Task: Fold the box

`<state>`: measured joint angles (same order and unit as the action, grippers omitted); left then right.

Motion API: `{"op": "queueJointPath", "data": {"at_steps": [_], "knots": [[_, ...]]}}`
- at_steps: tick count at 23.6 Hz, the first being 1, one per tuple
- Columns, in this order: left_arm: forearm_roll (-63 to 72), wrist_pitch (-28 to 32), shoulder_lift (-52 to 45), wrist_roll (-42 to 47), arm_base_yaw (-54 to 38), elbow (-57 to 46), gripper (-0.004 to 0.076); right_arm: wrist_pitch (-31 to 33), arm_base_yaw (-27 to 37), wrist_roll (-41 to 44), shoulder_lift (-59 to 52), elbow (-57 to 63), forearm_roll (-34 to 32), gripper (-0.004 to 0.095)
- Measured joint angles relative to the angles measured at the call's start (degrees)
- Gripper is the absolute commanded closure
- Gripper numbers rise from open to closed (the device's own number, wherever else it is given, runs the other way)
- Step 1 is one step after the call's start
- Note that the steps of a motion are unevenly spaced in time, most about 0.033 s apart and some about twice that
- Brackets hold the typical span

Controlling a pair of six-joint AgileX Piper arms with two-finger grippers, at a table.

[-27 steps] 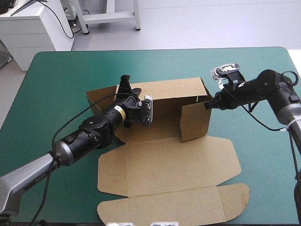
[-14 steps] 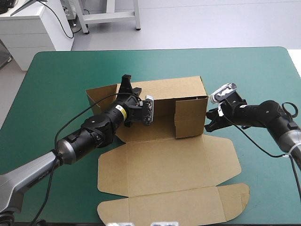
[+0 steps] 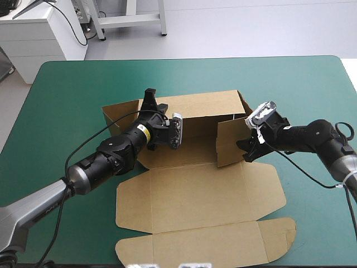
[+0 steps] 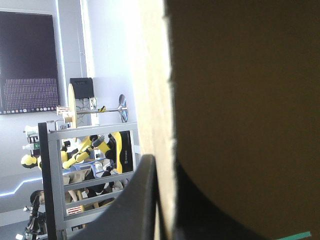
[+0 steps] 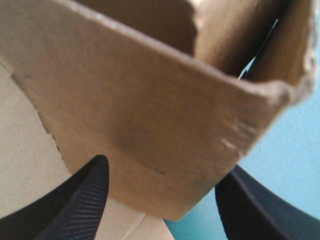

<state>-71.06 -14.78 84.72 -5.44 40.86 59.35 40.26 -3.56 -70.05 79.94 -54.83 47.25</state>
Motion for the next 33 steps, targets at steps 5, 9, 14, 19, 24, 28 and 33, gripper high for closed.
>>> {"op": "queueJointPath", "data": {"at_steps": [5,9,14,19,24,28,33], "knots": [[-0.4,0.0,0.1,0.0,0.0,0.1,0.0731,-0.7,0.0,-4.3,1.0,0.0,5.4,0.0275],[-1.1,0.5,0.0,0.4,-0.1,0.2,0.0731,-1.2,-0.5,-6.1,2.1,0.0,8.3,0.0276],[-1.1,0.7,0.0,0.8,-0.1,0.2,0.0731,-10.9,-7.3,-3.2,3.3,0.0,3.1,0.0384],[-1.1,0.9,-0.2,2.2,-0.1,0.2,0.0731,-14.1,-8.5,2.1,3.4,0.0,-1.3,0.0703],[-1.1,0.8,-0.2,2.3,-0.1,0.0,0.071,-14.7,-8.1,3.6,3.4,0.0,-1.9,0.0929],[-1.0,1.4,-0.5,2.3,-0.1,-0.3,0.0456,-15.5,-8.1,7.0,3.4,0.0,-1.7,0.0925],[0.1,6.7,-1.4,2.4,0.1,-1.0,0.0213,-15.5,-8.3,9.3,3.5,0.0,-1.5,0.0925]]}}
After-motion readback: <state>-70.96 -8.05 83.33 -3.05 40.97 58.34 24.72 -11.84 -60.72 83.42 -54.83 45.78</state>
